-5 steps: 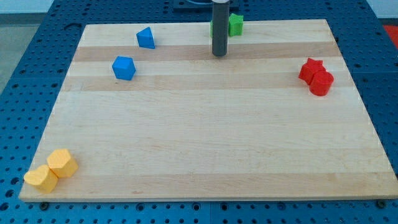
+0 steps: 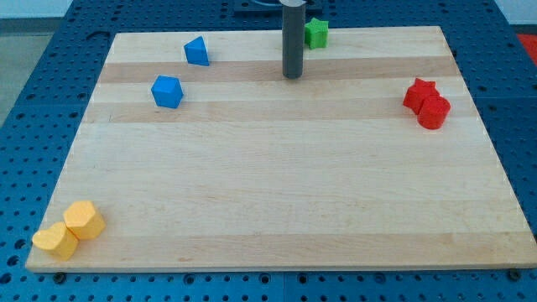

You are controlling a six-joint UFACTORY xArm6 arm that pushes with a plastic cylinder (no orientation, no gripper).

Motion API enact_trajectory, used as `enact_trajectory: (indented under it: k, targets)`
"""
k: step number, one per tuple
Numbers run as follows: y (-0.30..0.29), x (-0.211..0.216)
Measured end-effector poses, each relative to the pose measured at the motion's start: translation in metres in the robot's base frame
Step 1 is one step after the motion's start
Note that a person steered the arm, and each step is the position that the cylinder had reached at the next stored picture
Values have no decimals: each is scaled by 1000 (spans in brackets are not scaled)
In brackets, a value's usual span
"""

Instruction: Slide the blue triangle to the top left side of the board

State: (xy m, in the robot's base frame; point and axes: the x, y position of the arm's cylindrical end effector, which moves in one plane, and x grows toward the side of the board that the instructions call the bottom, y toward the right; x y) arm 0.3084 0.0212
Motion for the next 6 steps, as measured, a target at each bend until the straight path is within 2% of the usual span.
enact_trajectory:
  k: [6]
  targets:
    - [-52, 6]
